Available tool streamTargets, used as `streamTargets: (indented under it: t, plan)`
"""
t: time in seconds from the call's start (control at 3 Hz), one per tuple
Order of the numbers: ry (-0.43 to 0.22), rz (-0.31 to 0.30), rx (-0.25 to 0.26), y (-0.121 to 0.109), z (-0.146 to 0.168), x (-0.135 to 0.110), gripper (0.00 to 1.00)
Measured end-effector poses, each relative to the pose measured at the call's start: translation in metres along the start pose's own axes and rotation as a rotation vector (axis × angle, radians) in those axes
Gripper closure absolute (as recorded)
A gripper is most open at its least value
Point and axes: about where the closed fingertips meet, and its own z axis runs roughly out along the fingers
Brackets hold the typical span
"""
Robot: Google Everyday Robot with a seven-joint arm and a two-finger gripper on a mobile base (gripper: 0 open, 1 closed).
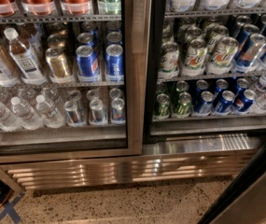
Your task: Open right fridge door
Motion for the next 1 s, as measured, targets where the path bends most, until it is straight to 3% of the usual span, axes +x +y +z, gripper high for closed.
streamTargets:
  t: [0.33, 0.67, 1.0]
  plan:
    - [0.001, -0.008, 0.024, 0.002, 0.008, -0.006, 0.0]
    - [-0.094, -0.038, 0.083, -0.001, 0.021, -0.043, 0.0]
    - [-0.245, -0.052, 0.115, 0.006, 0.028, -0.095, 0.0]
